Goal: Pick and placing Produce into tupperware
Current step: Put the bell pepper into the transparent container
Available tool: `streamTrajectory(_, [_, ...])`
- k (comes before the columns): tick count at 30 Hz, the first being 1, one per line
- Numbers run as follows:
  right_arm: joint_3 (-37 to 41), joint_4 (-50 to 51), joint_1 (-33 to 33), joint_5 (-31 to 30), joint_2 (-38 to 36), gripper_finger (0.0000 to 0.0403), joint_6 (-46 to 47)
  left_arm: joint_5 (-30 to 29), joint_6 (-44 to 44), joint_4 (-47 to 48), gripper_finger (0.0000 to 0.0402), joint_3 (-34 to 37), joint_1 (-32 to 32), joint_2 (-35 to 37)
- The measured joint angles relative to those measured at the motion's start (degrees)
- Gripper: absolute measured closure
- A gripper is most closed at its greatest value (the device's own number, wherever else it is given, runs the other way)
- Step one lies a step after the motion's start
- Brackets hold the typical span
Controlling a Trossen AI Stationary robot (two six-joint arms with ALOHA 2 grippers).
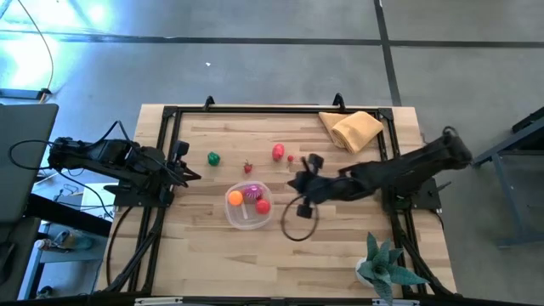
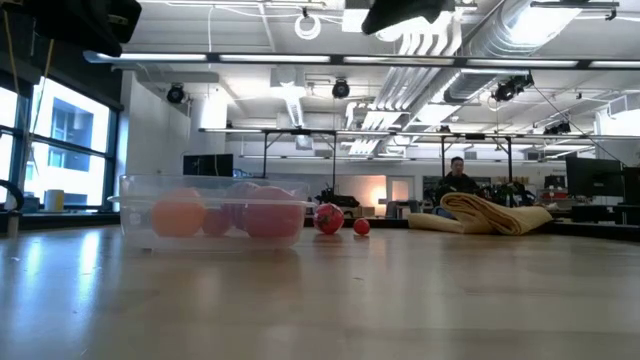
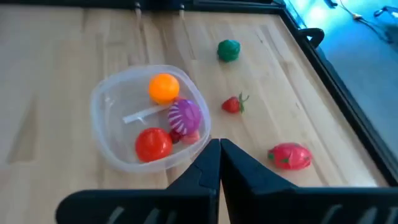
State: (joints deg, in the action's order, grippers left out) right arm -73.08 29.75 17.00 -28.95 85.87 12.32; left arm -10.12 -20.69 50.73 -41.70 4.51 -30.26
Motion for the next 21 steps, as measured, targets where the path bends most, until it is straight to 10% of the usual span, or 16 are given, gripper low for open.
streamTrajectory(21, [44.0, -24.8, -3.8, 9.8, -43.6, 0.0403, 0.5, 0.0, 0.0, 0.0, 0.0399, 0.0, 0.0, 0.0])
